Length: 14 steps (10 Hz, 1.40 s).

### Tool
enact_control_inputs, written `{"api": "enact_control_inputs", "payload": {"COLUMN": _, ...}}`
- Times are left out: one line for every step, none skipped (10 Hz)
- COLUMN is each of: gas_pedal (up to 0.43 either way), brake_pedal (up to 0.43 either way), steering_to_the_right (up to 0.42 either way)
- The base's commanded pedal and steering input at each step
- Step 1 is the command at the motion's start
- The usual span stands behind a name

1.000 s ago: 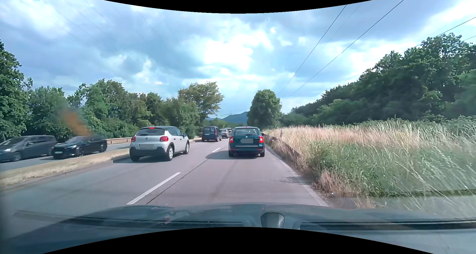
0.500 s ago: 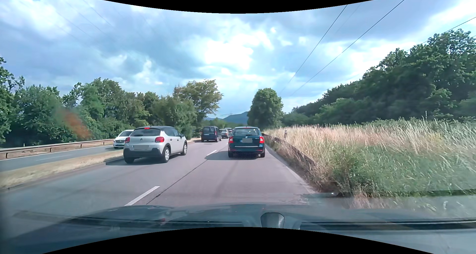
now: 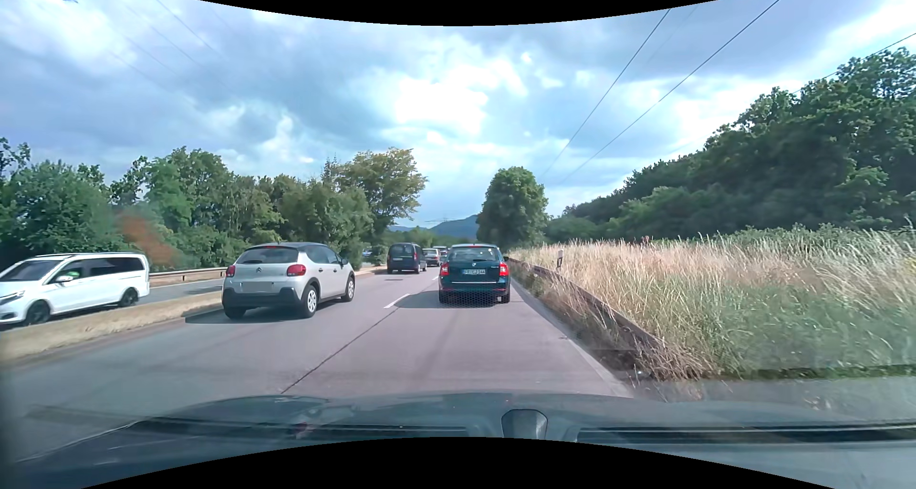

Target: Follow the waypoints while adhering to traffic rules and regulations

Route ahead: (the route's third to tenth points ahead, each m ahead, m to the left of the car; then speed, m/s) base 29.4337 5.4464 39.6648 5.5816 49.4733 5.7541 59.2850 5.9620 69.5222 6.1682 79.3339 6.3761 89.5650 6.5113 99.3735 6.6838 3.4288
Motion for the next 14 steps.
{"api": "enact_control_inputs", "payload": {"gas_pedal": 0.028, "brake_pedal": 0.000, "steering_to_the_right": -0.007}}
{"api": "enact_control_inputs", "payload": {"gas_pedal": 0.028, "brake_pedal": 0.000, "steering_to_the_right": -0.007}}
{"api": "enact_control_inputs", "payload": {"gas_pedal": 0.028, "brake_pedal": 0.000, "steering_to_the_right": -0.007}}
{"api": "enact_control_inputs", "payload": {"gas_pedal": 0.028, "brake_pedal": 0.000, "steering_to_the_right": -0.007}}
{"api": "enact_control_inputs", "payload": {"gas_pedal": 0.028, "brake_pedal": 0.000, "steering_to_the_right": -0.007}}
{"api": "enact_control_inputs", "payload": {"gas_pedal": 0.039, "brake_pedal": 0.000, "steering_to_the_right": -0.007}}
{"api": "enact_control_inputs", "payload": {"gas_pedal": 0.039, "brake_pedal": 0.000, "steering_to_the_right": -0.007}}
{"api": "enact_control_inputs", "payload": {"gas_pedal": 0.039, "brake_pedal": 0.000, "steering_to_the_right": -0.007}}
{"api": "enact_control_inputs", "payload": {"gas_pedal": 0.059, "brake_pedal": 0.000, "steering_to_the_right": -0.007}}
{"api": "enact_control_inputs", "payload": {"gas_pedal": 0.059, "brake_pedal": 0.000, "steering_to_the_right": -0.006}}
{"api": "enact_control_inputs", "payload": {"gas_pedal": 0.079, "brake_pedal": 0.000, "steering_to_the_right": -0.004}}
{"api": "enact_control_inputs", "payload": {"gas_pedal": 0.098, "brake_pedal": 0.000, "steering_to_the_right": -0.003}}
{"api": "enact_control_inputs", "payload": {"gas_pedal": 0.118, "brake_pedal": 0.000, "steering_to_the_right": -0.004}}
{"api": "enact_control_inputs", "payload": {"gas_pedal": 0.138, "brake_pedal": 0.000, "steering_to_the_right": -0.003}}
